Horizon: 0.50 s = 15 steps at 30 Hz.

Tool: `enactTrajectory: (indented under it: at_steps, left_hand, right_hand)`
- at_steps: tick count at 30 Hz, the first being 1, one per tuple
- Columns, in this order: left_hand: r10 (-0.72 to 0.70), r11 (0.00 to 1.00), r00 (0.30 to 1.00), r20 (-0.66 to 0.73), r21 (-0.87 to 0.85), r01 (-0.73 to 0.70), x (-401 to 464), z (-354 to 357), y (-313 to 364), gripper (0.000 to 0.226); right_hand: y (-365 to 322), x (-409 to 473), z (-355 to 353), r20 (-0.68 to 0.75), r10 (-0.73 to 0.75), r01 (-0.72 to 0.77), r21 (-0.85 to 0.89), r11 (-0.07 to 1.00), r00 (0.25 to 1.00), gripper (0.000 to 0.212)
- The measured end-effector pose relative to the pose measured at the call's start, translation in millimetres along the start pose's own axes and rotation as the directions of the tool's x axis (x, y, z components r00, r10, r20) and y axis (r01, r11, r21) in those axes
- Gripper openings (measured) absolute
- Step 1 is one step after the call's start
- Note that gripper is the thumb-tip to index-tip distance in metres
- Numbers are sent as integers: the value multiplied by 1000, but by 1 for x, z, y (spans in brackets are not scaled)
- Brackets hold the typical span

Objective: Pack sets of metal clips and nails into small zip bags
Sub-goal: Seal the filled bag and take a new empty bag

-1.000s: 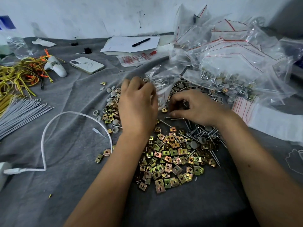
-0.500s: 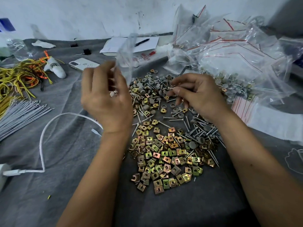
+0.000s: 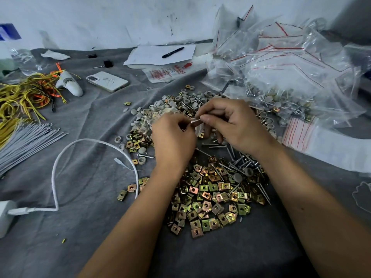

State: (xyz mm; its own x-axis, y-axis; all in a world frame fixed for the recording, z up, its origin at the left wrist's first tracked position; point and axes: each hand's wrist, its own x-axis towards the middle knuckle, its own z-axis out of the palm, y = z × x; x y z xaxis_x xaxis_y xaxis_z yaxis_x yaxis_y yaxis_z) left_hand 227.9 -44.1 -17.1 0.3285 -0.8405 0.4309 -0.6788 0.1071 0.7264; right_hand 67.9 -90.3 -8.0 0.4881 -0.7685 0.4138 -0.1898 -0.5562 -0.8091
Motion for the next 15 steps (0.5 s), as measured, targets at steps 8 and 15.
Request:
enactTrajectory:
  at_steps: [8, 15]
  left_hand:
    - [-79, 981, 991, -103, -183, 59, 0, -2, 2, 8]
    - [-34, 984, 991, -133, -177, 10, 0, 1, 2, 6]
  right_hand:
    - [7, 1, -1, -34, 18, -24, -208, 978, 999, 8]
    - [6, 2, 7, -110, -2, -20, -198, 980, 994, 14]
